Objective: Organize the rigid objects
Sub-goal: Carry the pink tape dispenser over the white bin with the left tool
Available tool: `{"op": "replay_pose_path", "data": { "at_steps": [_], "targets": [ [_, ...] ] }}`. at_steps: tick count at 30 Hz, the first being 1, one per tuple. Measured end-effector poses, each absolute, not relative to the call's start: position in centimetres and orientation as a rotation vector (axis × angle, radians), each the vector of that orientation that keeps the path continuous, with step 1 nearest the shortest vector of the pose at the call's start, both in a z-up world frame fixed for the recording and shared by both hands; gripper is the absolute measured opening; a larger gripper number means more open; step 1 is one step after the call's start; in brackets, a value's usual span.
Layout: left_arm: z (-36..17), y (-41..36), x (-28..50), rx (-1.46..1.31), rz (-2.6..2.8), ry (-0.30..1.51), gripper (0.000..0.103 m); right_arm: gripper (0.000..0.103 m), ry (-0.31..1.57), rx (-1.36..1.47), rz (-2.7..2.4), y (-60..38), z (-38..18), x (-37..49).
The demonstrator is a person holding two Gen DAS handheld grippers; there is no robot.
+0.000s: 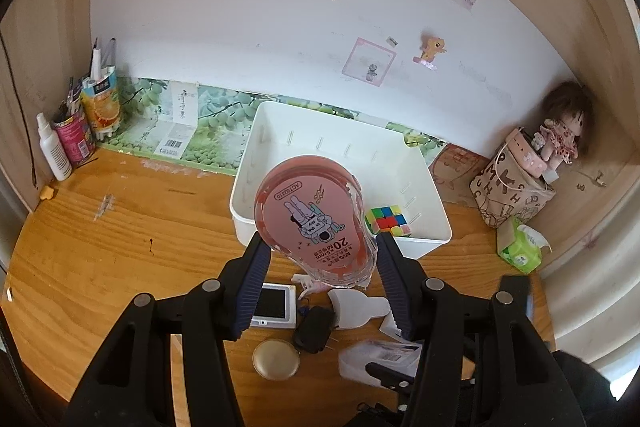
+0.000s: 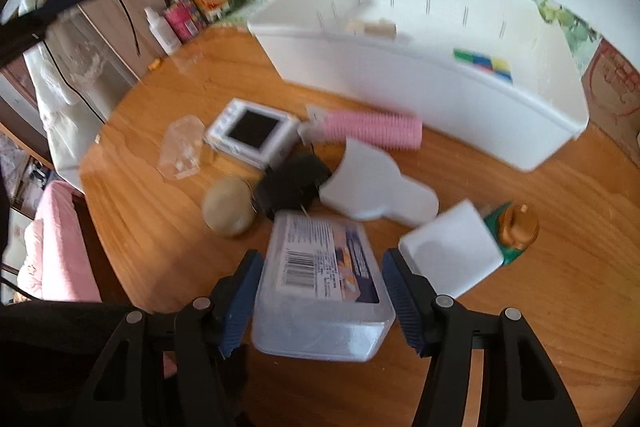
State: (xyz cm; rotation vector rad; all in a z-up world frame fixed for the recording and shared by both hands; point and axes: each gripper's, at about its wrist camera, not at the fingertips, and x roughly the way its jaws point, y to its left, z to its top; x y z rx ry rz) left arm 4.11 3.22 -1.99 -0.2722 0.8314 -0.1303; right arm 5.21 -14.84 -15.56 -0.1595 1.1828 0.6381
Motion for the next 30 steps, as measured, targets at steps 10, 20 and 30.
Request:
{"op": "replay_pose_path", "data": {
  "at_steps": [10,20,30],
  "targets": [
    [-1.2,2.5,6.7,-0.231,-0.157,0.820,0.058,0.014,1.073,-0.074,0.689,-14.7,-9.9,7.8],
    [-2.0,2.5,9.3,-0.205,-0.144,0.835,0.058,0.014,1.074,-0.056,0.668,-15.0,-9.1,9.6],
    [-4.7,2.4,13.7,-0.184,-0.112,0.889,0.058,0.014,1.135,-0.040,0.642,-15.4,-10.7,11.5]
  ]
}}
